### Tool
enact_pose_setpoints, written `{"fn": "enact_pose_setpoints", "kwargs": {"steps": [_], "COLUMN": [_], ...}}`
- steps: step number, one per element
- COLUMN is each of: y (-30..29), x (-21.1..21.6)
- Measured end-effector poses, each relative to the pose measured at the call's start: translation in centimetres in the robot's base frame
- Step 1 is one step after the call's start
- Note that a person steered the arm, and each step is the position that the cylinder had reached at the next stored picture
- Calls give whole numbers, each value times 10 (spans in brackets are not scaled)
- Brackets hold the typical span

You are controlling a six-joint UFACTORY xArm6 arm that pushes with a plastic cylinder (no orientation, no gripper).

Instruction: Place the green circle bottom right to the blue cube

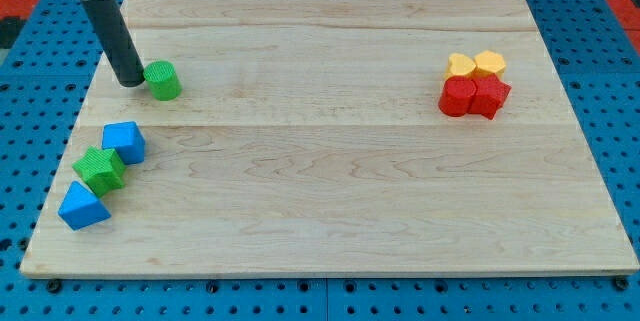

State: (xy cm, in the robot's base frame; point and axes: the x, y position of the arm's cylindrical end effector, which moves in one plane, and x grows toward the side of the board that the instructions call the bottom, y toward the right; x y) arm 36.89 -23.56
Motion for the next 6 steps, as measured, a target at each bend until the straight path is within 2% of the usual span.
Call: {"fn": "enact_pose_setpoints", "kwargs": {"steps": [1, 2, 4, 5, 6], "y": [10, 59, 61, 78, 68], "x": [-25, 5, 67, 63, 84]}}
